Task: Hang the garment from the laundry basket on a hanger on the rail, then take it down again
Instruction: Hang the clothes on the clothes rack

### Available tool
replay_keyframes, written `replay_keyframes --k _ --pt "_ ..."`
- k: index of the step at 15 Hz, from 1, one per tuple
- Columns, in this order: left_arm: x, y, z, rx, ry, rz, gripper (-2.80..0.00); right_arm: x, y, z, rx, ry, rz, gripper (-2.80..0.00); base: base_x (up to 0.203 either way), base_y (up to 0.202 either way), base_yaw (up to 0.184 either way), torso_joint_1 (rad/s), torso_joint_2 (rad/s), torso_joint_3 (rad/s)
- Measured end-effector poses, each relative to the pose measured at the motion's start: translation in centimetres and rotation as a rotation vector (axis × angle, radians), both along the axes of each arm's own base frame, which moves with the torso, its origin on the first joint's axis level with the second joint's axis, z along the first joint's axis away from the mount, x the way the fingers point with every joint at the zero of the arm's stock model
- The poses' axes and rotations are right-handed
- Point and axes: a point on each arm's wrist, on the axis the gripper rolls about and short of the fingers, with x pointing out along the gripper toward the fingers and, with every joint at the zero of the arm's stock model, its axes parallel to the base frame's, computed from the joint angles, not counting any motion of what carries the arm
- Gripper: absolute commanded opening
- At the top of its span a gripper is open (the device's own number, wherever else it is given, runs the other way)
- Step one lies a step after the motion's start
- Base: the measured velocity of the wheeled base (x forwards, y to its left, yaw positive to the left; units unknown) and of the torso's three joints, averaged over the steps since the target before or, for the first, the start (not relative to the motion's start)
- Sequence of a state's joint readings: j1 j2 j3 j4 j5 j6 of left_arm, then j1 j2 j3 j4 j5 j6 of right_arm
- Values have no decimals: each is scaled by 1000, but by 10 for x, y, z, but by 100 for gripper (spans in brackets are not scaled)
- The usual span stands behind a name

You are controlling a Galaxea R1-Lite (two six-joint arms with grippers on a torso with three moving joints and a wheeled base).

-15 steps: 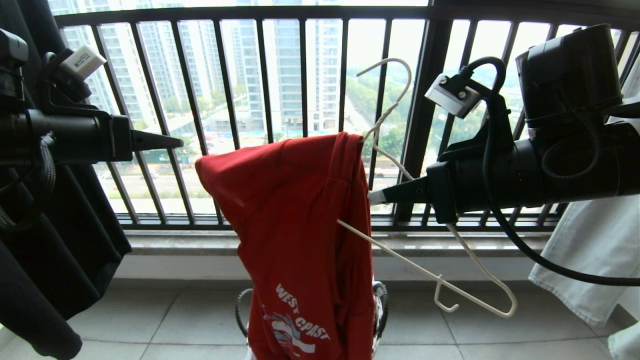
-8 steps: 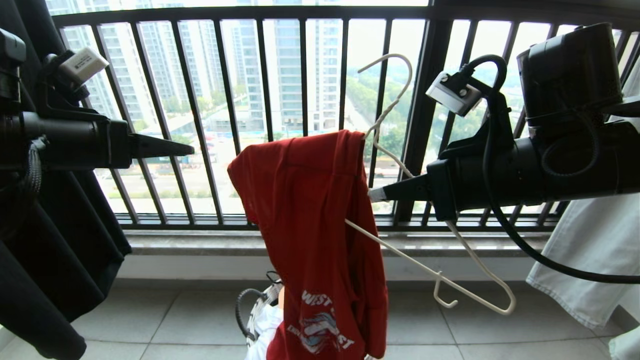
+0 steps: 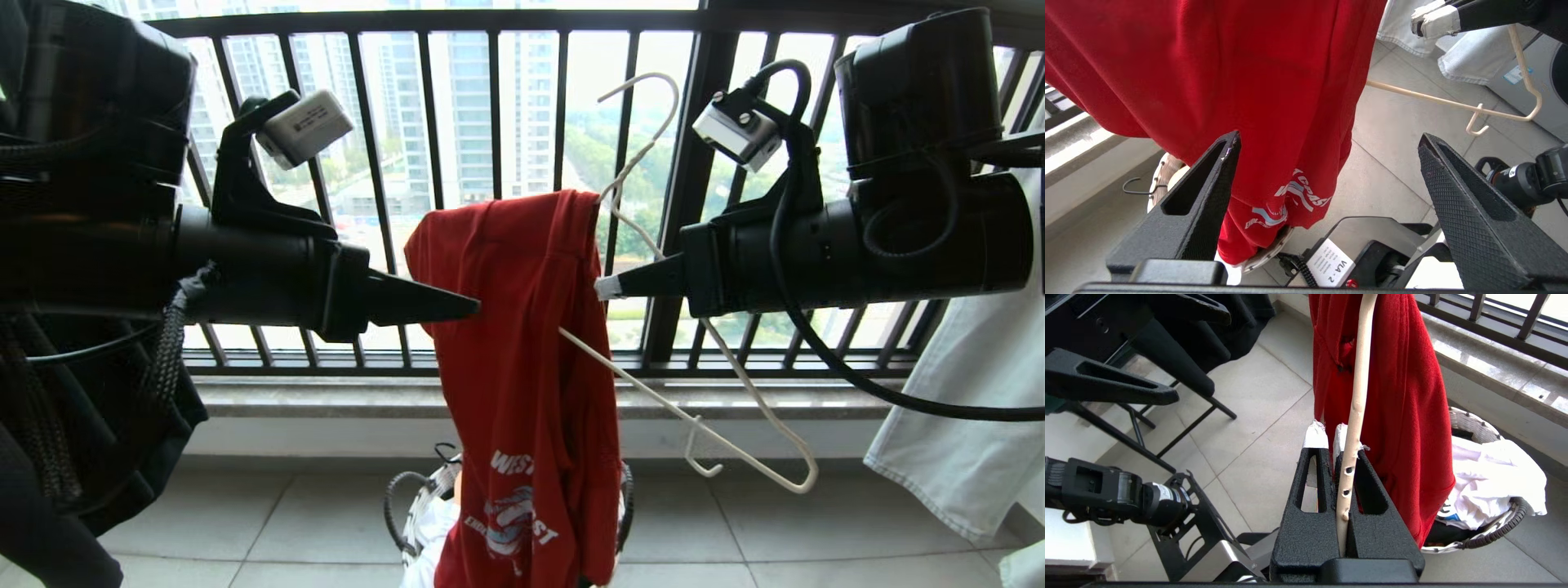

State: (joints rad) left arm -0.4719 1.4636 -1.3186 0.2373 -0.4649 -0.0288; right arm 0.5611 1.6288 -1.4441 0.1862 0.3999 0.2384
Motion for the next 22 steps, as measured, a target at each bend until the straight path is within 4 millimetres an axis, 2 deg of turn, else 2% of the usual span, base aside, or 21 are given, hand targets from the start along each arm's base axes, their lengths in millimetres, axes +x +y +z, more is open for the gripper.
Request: replay_keyframes --k 3,6,8,11,12,22 --pt "-1 -34 0 23 -95 81 0 4 5 0 11 18 -17 -280 0 0 0 0 0 0" --pt "6 -62 -11 16 -191 176 0 3 13 -3 -6 18 -27 -280 0 0 0 0 0 0" --pt "12 -74 -20 23 -252 223 0 1 16 -3 -8 21 -20 -280 0 0 0 0 0 0" --pt "16 -81 -29 45 -250 222 0 1 17 -4 -8 23 -18 -280 0 0 0 0 0 0" --pt "17 -81 -31 52 -249 231 -280 1 17 -4 -8 22 -18 -280 0 0 0 0 0 0" --pt "15 -79 -29 46 -254 249 -280 0 16 -2 -6 17 -19 -280 0 0 0 0 0 0"
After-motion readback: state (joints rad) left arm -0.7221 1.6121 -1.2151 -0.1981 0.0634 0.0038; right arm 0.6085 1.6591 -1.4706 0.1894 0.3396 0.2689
